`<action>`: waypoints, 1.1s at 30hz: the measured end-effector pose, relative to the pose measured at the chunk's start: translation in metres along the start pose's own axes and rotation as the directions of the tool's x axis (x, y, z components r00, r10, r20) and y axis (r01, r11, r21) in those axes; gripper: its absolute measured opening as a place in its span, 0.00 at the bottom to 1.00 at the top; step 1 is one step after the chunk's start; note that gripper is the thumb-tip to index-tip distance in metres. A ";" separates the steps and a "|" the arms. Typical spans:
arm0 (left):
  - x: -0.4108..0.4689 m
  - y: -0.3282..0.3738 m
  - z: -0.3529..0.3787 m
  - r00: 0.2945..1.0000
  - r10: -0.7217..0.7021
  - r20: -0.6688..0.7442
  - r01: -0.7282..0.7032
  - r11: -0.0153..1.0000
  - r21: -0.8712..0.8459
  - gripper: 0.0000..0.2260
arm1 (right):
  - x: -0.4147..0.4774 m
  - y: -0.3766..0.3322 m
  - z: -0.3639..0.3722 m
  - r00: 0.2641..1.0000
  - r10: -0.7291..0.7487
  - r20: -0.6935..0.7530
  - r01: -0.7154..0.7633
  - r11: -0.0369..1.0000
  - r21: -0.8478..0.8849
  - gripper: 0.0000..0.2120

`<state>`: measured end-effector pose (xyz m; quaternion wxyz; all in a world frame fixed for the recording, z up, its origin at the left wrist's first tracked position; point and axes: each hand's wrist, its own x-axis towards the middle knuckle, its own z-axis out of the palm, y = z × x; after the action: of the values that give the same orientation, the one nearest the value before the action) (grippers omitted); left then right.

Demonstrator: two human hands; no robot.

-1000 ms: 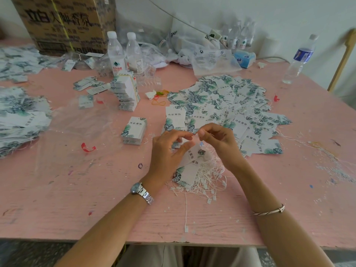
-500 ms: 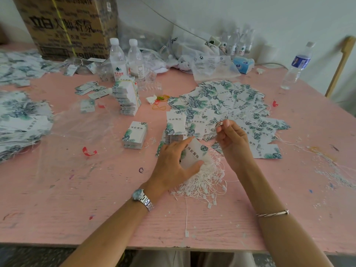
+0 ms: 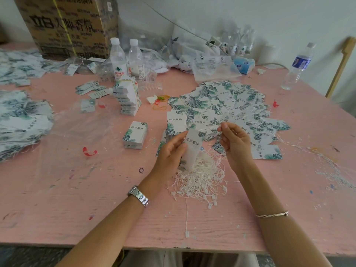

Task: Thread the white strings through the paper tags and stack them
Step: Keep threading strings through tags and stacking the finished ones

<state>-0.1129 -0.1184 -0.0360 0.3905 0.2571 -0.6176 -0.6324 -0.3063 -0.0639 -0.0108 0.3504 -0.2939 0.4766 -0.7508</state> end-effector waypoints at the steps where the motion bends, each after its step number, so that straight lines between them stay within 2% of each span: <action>1: 0.001 0.000 0.000 1.000 -0.009 -0.020 0.008 0.999 -0.033 0.15 | 0.000 0.001 0.000 1.000 -0.009 0.000 0.009 0.999 -0.042 0.04; 6: 0.003 -0.001 0.000 0.991 0.038 -0.126 -0.051 0.994 -0.100 0.12 | -0.005 0.011 0.006 0.996 -0.023 0.084 0.047 0.955 -0.292 0.06; 10: 0.006 -0.004 0.001 0.977 0.058 -0.207 -0.077 0.993 -0.084 0.12 | -0.011 0.013 0.012 0.928 -0.062 0.367 0.179 0.939 -0.295 0.12; 13: 0.004 -0.003 0.000 0.968 0.065 -0.244 -0.089 0.992 -0.090 0.12 | -0.015 0.019 0.015 0.897 -0.047 0.439 0.194 0.936 -0.295 0.19; 16: 0.003 -0.003 -0.001 0.966 0.093 -0.241 -0.112 0.991 -0.068 0.10 | -0.012 0.019 0.014 0.918 -0.108 0.382 0.225 0.935 -0.275 0.13; 19: 0.003 -0.003 -0.001 0.967 0.127 -0.222 -0.137 0.990 -0.028 0.08 | -0.006 0.015 0.007 0.942 -0.258 0.213 0.319 0.888 -0.332 0.07; 21: 0.003 -0.003 -0.002 0.966 0.142 -0.216 -0.146 0.989 -0.004 0.07 | -0.001 0.014 0.002 0.921 -0.378 0.089 0.369 0.780 -0.506 0.04; 23: 0.003 -0.003 -0.002 0.966 0.143 -0.213 -0.143 0.990 0.018 0.07 | 0.003 0.012 -0.004 0.866 -0.499 0.041 0.373 0.589 -0.717 0.03; 25: 0.002 -0.003 -0.002 0.968 0.143 -0.208 -0.140 0.990 0.032 0.05 | 0.008 0.010 -0.012 0.822 -0.570 0.020 0.320 0.432 -0.843 0.07; 26: 0.002 -0.003 -0.002 0.968 0.146 -0.205 -0.141 0.989 0.038 0.04 | 0.010 0.008 -0.015 0.808 -0.589 -0.002 0.285 0.394 -0.874 0.08; 30: 0.001 -0.002 -0.003 0.968 0.162 -0.194 -0.150 0.986 0.078 0.02 | 0.016 0.004 -0.024 0.835 -0.535 -0.130 0.086 0.360 -0.929 0.12; 33: -0.002 -0.005 -0.003 0.954 0.244 -0.176 -0.196 0.948 0.251 0.02 | 0.015 0.004 -0.026 0.876 -0.446 -0.181 -0.047 0.295 -0.954 0.16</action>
<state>-0.1100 -0.1187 -0.0417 0.4881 0.2935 -0.6682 -0.4786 -0.3347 -0.0641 -0.0224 -0.0965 -0.3330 0.8417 -0.4139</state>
